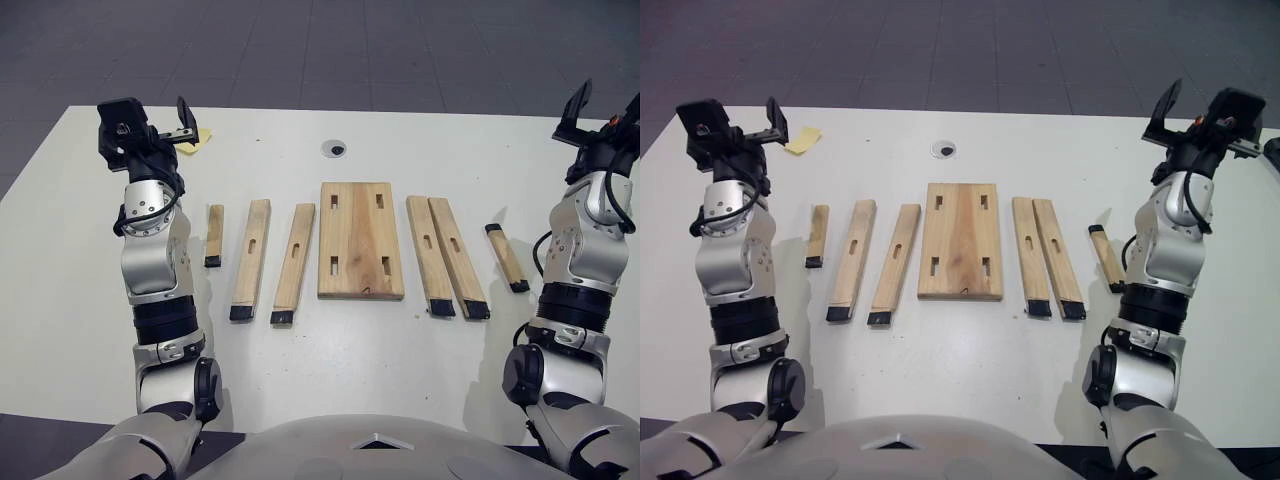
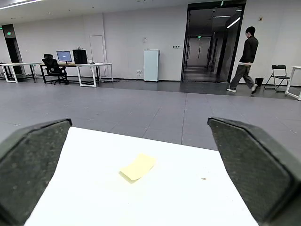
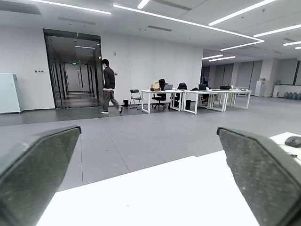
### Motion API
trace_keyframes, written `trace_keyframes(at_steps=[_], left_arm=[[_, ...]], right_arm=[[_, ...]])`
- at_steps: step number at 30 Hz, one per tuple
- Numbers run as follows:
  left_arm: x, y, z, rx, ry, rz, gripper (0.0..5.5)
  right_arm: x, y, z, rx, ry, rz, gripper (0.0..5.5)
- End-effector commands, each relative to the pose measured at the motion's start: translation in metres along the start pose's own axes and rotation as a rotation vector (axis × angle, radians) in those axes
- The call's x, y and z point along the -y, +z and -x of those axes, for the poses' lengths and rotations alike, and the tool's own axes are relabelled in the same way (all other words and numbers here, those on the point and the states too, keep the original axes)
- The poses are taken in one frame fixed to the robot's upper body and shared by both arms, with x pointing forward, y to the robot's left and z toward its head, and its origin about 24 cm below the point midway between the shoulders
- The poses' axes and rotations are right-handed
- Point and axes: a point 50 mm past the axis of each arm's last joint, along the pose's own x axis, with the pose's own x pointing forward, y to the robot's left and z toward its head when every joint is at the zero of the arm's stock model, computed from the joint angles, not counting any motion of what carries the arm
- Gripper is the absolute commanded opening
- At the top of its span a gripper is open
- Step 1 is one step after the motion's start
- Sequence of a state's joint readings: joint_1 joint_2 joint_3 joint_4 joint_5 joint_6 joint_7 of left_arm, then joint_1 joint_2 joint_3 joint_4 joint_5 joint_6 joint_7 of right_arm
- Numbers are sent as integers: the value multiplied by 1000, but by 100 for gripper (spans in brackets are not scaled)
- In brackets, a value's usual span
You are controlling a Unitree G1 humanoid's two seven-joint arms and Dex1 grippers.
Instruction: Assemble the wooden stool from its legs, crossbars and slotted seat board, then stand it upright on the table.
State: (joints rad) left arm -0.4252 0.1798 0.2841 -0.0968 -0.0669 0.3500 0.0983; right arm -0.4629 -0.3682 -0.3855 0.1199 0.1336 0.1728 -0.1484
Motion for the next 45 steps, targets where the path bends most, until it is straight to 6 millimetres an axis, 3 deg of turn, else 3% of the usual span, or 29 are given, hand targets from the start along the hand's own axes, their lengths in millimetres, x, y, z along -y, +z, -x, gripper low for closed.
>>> trace_keyframes(at_steps=[1,5,9,16,20,30,45], left_arm=[[1,0,5,-23,1,7,540],[2,-2,11,-40,0,4,540],[-3,-5,20,-59,26,-1,540],[0,-9,30,-77,54,17,540],[2,-9,33,-88,52,24,540],[1,-7,39,-111,77,33,540],[2,-19,59,-233,111,22,540]], right_arm=[[5,-3,7,-35,28,43,537],[19,-14,29,-139,132,93,537],[26,-27,65,-332,321,119,537],[26,-72,99,-696,524,214,537],[37,-88,103,-823,489,215,517],[56,-103,108,-1091,447,225,361],[62,-93,104,-1147,560,305,131]])
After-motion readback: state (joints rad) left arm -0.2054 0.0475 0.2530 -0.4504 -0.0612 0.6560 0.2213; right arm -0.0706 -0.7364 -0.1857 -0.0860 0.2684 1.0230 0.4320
